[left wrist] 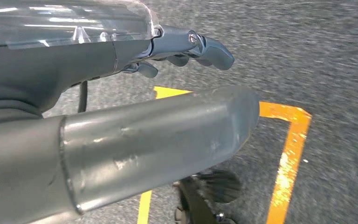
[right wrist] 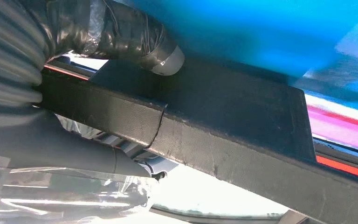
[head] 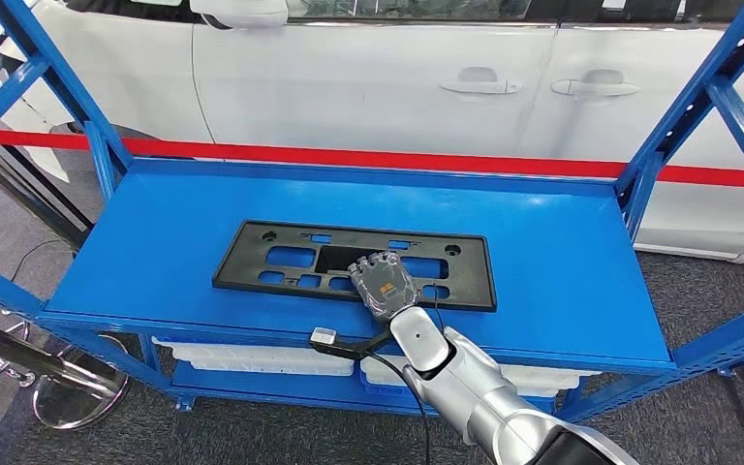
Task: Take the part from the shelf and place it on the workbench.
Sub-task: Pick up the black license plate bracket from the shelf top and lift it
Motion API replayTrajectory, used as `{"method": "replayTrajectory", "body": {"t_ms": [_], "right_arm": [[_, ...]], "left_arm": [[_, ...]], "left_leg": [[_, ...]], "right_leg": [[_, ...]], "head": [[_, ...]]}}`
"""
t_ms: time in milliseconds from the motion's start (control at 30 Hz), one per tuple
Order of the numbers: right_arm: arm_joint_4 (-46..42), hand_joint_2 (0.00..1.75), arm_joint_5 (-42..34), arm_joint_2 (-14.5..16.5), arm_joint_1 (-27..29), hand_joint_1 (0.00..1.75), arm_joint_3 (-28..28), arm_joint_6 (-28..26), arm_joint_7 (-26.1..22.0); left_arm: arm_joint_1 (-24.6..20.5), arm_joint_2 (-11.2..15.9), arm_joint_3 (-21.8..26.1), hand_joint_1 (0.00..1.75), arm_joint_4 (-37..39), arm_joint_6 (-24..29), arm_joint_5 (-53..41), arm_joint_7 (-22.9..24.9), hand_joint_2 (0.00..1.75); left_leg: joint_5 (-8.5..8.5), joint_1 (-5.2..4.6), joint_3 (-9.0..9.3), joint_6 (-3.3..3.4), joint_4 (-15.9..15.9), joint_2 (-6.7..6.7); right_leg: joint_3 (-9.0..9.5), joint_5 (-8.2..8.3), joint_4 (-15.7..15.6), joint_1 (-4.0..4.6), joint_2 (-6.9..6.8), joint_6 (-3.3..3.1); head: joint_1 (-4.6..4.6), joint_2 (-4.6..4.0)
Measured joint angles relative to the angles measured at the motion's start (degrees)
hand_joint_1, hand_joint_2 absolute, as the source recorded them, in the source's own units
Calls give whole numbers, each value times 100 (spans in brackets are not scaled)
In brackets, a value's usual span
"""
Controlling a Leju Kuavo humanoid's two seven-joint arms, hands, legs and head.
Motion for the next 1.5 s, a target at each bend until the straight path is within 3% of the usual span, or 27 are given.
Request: {"method": "replayTrajectory", "body": {"t_ms": [100, 167, 233, 267, 300, 367, 400, 433, 500, 567, 633, 700, 767, 833, 900, 933, 967, 1000, 1067, 1100, 1233, 1300, 1367, 1400, 1433, 1467, 1500], "right_arm": [[2, 175, 0, 0, 0, 163, 0, -1, -5], [11, 175, -4, -1, 0, 164, -3, -7, -22], [20, 175, -22, -3, -11, 164, -15, -12, -56], [22, 175, -50, -5, -28, 164, -33, 20, -69], [27, 175, -81, -10, -48, 164, -66, 63, -79], [36, 175, -130, -20, -79, 164, -124, 156, -78], [42, 175, -135, -25, -84, 164, -140, 171, -76], [44, 175, -136, -26, -84, 164, -141, 174, -76], [46, 175, -147, -26, -88, 164, -144, 184, -78], [45, 175, -174, -26, -101, 164, -146, 220, -86], [38, 175, -251, -25, -113, 164, -151, 265, -118], [1, 175, -430, -22, -122, 164, -179, 272, -229], [-90, 175, -760, -16, -118, 164, -228, 222, -462], [-273, 175, -1197, -30, -64, 164, -283, 125, -748], [-564, 175, -1692, -75, 38, 164, -339, 4, -1057], [-766, 175, -1989, -113, 100, 164, -367, -56, -1249], [-1001, 175, -2303, -156, 162, 164, -394, -106, -1445], [-1262, 175, -2607, -203, 223, 164, -422, -145, -1625], [-1787, 175, -3058, -300, 351, 164, -479, -190, -1845], [-2023, 175, -3176, -353, 427, 164, -503, -201, -1884], [-2663, 175, -3297, -538, 722, 164, -557, -212, -1925], [-2845, 175, -3314, -598, 800, 164, -583, -214, -1940], [-2927, 175, -3350, -641, 847, 164, -599, -216, -1972], [-2943, 175, -3370, -658, 869, 164, -603, -216, -1990], [-2950, 175, -3390, -672, 884, 164, -603, -216, -2006], [-2961, 175, -3407, -681, 893, 164, -603, -215, -2016], [-2977, 175, -3427, -687, 893, 164, -603, -215, -2028]], "left_arm": [[3, 0, 0, 0, 0, -5, -10, -37, 175], [10, 0, -1, 0, 0, -18, -37, -179, 175], [10, 10, -2, 0, 0, -62, -68, -381, 175], [11, 16, -2, 0, 0, -102, -78, -441, 175], [11, 22, -2, 0, 0, -144, -80, -462, 175], [16, 24, -2, 0, 0, -194, -77, -440, 175], [16, 24, -2, 0, 0, -199, -76, -435, 175], [16, 24, -2, 0, 0, -200, -76, -435, 175], [14, 23, -2, 0, 0, -212, -74, -433, 175], [10, 19, 0, 0, 0, -229, -65, -430, 175], [9, 14, 2, 0, 0, -234, -58, -444, 175], [12, 12, 2, 0, 0, -225, -61, -466, 175], [13, 13, 10, 0, 0, -247, -40, -487, 175], [16, 18, 50, 0, 0, -328, 17, -510, 175], [30, 20, 125, 0, 0, -405, 120, -536, 175], [37, 18, 176, 0, 0, -418, 186, -562, 175], [40, 17, 231, 0, 0, -406, 249, -603, 175], [40, 17, 287, 0, 0, -365, 297, -668, 175], [25, 17, 377, 0, 0, -168, 314, -859, 175], [20, 17, 403, 0, 0, -59, 297, -956, 175], [27, 13, 446, 0, 0, 100, 237, -1108, 175], [19, 13, 464, 0, 0, 91, 228, -1121, 175], [17, 13, 480, 0, 0, 38, 218, -1120, 175], [19, 13, 484, 0, 0, -5, 209, -1117, 175], [20, 13, 486, 0, 0, -54, 194, -1115, 175], [19, 13, 489, 0, 0, -106, 181, -1114, 175], [17, 13, 491, 0, 0, -163, 171, -1117, 175]], "left_leg": [[17, 1, -12, 0, 16, 0], [172, 5, 50, -1, -136, 3], [580, 8, 424, 7, -942, 7], [745, 1, 612, 44, -1346, 4], [857, -1, 745, 121, -1662, 10], [881, -4, 757, 267, -1754, 22], [897, 1, 756, 307, -1769, 30], [895, 1, 764, 304, -1768, 25], [884, 0, 791, 288, -1767, 9], [871, -19, 791, 244, -1755, -3], [875, -29, 781, 183, -1760, -9], [857, -17, 788, 121, -1757, -12], [641, -7, 667, 71, -1462, -8], [264, 2, 347, 33, -756, -2], [94, 7, 105, 5, -210, 0], [171, 11, 123, -2, -229, 2], [343, 17, 255, -4, -482, 5], [548, 25, 457, -3, -881, 9], [759, 16, 788, 30, -1547, 4], [776, 6, 857, 60, -1694, -3], [808, 4, 850, 218, -1752, -15], [833, 12, 838, 283, -1773, -4], [834, 2, 818, 305, -1768, 4], [831, -1, 815, 307, -1764, 5], [826, -2, 817, 308, -1760, 3], [817, -2, 827, 304, -1756, -2], [804, -3, 844, 294, -1753, -8]], "right_leg": [[2, -1, 1, 0, 0, -1], [9, -8, 9, -1, 5, -1], [12, -45, 59, 3, 24, 32], [4, -56, 82, 11, 41, 75], [-175, -273, 472, 11, 49, 149], [-611, -692, 1378, 3, 51, 269], [-796, -850, 1775, -7, 43, 299], [-755, -730, 1690, -7, 43, 292], [-401, -314, 953, -2, 42, 243], [-84, -82, 274, 28, 42, 181], [-21, -77, 111, 63, 45, 144], [5, -46, 56, 43, 39, 89], [41, -2, -18, 10, 23, 17], [37, 12, -32, 11, 14, -16], [26, 12, -23, 17, 21, -21], [25, 9, -14, 18, 30, -19], [26, 1, 2, 15, 41, -12], [26, -13, 27, 13, 54, 3], [5, -48, 87, 32, 75, 59], [-8, -56, 105, 44, 80, 87], [-61, -119, 187, 41, 77, 195], [-279, -417, 651, 17, 63, 249], [-651, -761, 1420, 4, 51, 282], [-782, -817, 1677, 1, 48, 289], [-823, -758, 1732, -1, 46, 287], [-747, -589, 1550, -1, 44, 276], [-579, -356, 1180, 0, 44, 256]], "head": [[2, 0], [1, 0], [0, 0], [1, 0], [1, 0], [2, 0], [2, 0], [2, 0], [2, 0], [2, 0], [2, 0], [2, 0], [1, 0], [1, -1], [1, -1], [0, -1], [0, 0], [0, 0], [1, 0], [1, 0], [1, 0], [2, 0], [2, 0], [2, 0], [2, 0], [2, 0], [2, 0]]}}
